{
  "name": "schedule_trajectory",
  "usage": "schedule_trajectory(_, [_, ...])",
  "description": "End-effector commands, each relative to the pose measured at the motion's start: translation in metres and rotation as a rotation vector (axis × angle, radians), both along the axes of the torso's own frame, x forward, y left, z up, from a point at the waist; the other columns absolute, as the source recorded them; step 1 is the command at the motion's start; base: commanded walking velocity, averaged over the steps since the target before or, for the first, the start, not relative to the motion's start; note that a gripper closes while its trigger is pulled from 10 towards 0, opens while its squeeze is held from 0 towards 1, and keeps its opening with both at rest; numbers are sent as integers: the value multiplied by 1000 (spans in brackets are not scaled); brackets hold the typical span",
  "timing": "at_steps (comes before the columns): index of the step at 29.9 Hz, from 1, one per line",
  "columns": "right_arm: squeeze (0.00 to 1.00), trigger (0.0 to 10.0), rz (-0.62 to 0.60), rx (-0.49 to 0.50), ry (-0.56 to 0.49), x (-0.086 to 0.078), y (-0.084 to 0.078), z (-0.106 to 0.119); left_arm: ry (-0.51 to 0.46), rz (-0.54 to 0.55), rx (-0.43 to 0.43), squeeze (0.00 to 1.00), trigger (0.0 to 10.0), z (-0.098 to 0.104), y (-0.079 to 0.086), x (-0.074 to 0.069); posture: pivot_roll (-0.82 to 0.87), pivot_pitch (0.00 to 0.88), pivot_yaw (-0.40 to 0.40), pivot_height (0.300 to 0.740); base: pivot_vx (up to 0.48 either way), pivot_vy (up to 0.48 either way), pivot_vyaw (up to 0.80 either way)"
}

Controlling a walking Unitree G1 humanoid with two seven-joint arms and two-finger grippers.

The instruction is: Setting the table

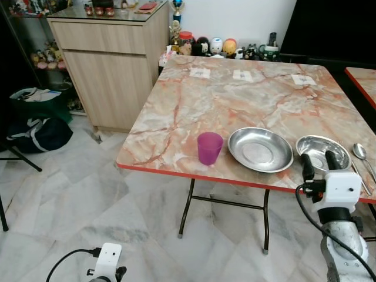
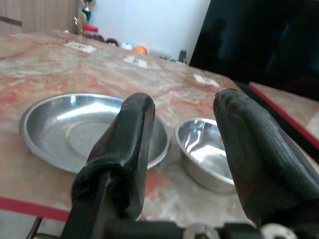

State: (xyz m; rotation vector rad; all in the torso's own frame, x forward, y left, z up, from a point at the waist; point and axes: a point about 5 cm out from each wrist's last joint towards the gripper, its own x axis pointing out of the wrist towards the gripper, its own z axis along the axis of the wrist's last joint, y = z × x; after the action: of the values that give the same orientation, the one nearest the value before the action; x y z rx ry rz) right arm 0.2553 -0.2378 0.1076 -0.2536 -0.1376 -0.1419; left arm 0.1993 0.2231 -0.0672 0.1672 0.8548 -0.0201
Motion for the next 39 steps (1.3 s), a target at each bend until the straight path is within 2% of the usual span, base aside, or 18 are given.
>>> schedule_trajectory(1, [0, 10000, 5, 33, 2, 3, 10, -1, 6, -11, -2, 0, 10000, -1, -1, -1, 67, 0, -29, 740, 266, 0, 0])
schedule_trajectory(4, [0, 10000, 34, 70, -14, 5, 28, -1, 6, -14, -2, 0, 10000, -1, -1, -2, 70, 0, -26, 740, 295, 0, 0])
schedule_trajectory(6, [0, 10000, 40, 80, -15, 6, 32, -2, 6, -14, -2, 0, 10000, -1, -1, -2, 73, 0, -26, 740, 319, 0, 0])
schedule_trajectory(17, [0, 10000, 33, 94, -29, 6, 32, 1, 3, -12, 3, 0, 10000, 0, 1, -1, 69, 0, -29, 740, 341, 0, 0])
schedule_trajectory(25, [0, 10000, -23, 123, -55, 3, 35, 3, 0, -7, 0, 0, 10000, -1, 0, -1, 70, 0, -36, 740, 0, 0, 0])
schedule_trajectory(30, [0, 10000, -79, 187, -53, 0, 35, 0, 2, -6, 0, 0, 10000, -1, 0, -2, 70, 0, -38, 740, 0, 0, 0])
schedule_trajectory(34, [0, 10000, -126, 312, -27, -6, 34, -7, 4, -5, 1, 0, 10000, -1, 0, -3, 73, 0, -40, 740, 0, 0, 0])
schedule_trajectory(38, [0, 10000, -182, 365, 18, -12, 30, -14, 4, -4, 0, 0, 10000, -1, 0, -3, 71, 0, -38, 740, 0, 0, 0])
schedule_trajectory(39, [0, 10000, -214, 379, 57, -14, 27, -19, 5, -4, 1, 0, 10000, -1, 0, -3, 71, 0, -38, 740, 0, 0, 0])
